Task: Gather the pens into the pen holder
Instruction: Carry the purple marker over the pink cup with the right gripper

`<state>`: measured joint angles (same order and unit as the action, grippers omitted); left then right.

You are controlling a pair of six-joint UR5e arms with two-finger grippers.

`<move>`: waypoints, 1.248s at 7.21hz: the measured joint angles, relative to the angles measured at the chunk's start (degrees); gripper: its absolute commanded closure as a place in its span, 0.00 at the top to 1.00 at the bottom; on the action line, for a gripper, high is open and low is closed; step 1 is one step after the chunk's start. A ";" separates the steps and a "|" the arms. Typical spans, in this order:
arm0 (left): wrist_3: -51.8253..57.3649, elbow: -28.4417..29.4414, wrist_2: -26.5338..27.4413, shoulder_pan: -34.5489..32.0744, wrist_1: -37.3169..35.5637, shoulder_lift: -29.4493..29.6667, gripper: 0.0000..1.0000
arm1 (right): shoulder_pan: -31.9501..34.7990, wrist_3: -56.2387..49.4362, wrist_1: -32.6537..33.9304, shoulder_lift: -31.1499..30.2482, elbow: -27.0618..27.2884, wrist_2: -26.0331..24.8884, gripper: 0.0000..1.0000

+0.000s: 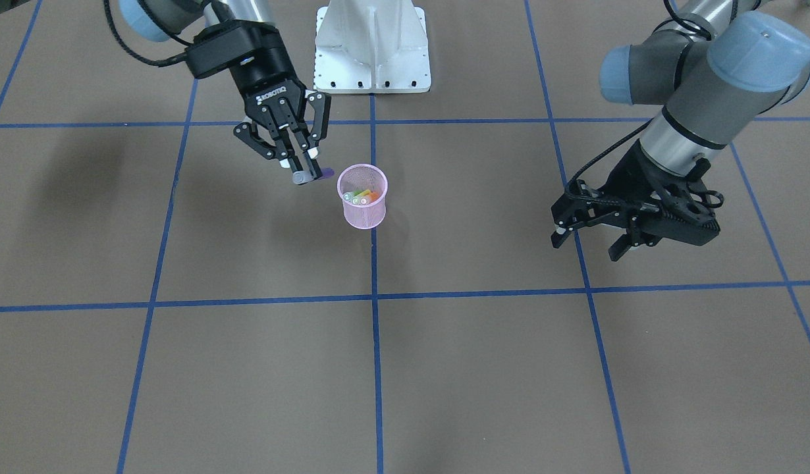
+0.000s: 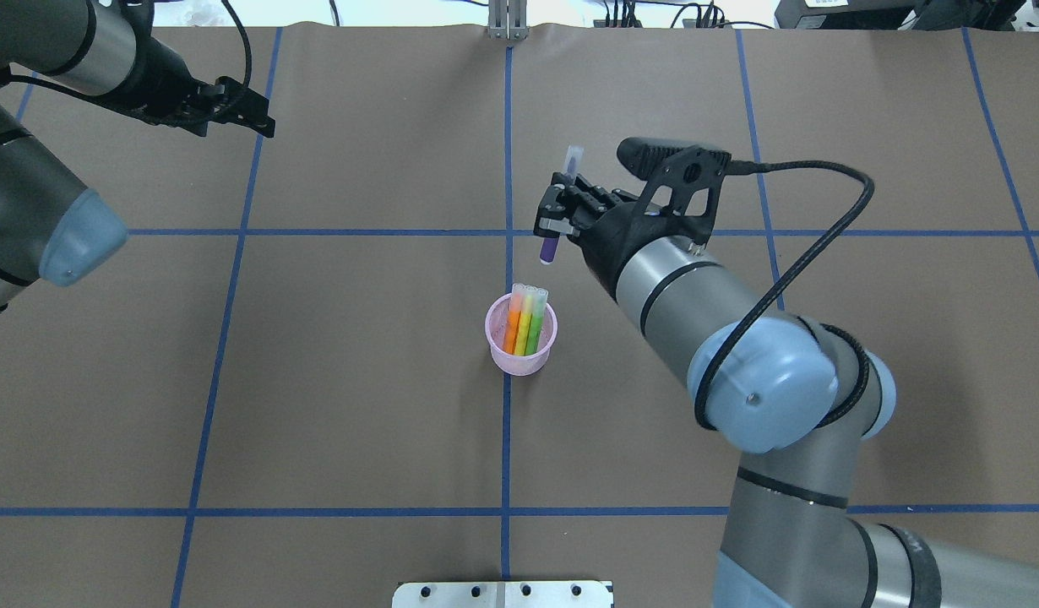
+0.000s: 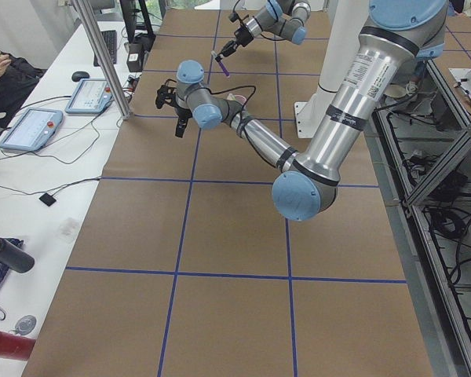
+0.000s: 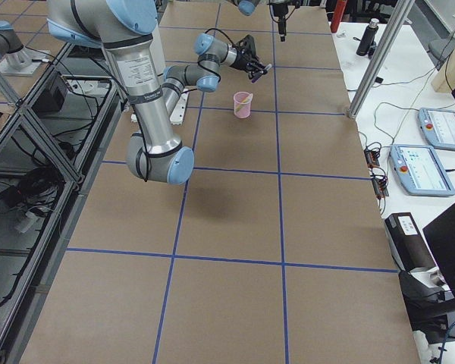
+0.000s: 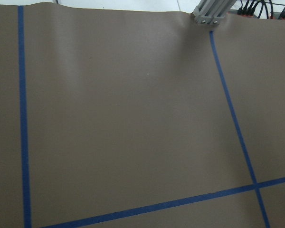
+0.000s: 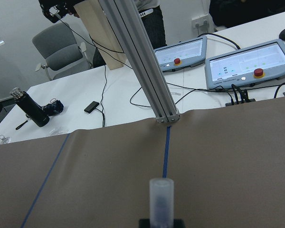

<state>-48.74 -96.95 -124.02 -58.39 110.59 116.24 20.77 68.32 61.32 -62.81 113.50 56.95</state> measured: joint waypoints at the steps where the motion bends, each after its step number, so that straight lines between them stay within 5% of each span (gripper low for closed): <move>1: 1.23 1.16 -0.13 -0.76 -0.04 -0.10 0.99 | -2.29 -2.28 0.00 0.16 -1.03 -3.01 0.00; 9: 5.88 6.11 0.03 -2.36 0.68 -0.40 0.99 | -5.16 -8.74 -9.31 3.38 -13.82 -3.36 0.00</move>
<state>-42.87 -90.84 -123.99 -60.75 111.27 115.84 15.62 59.58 52.01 -59.43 99.68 53.59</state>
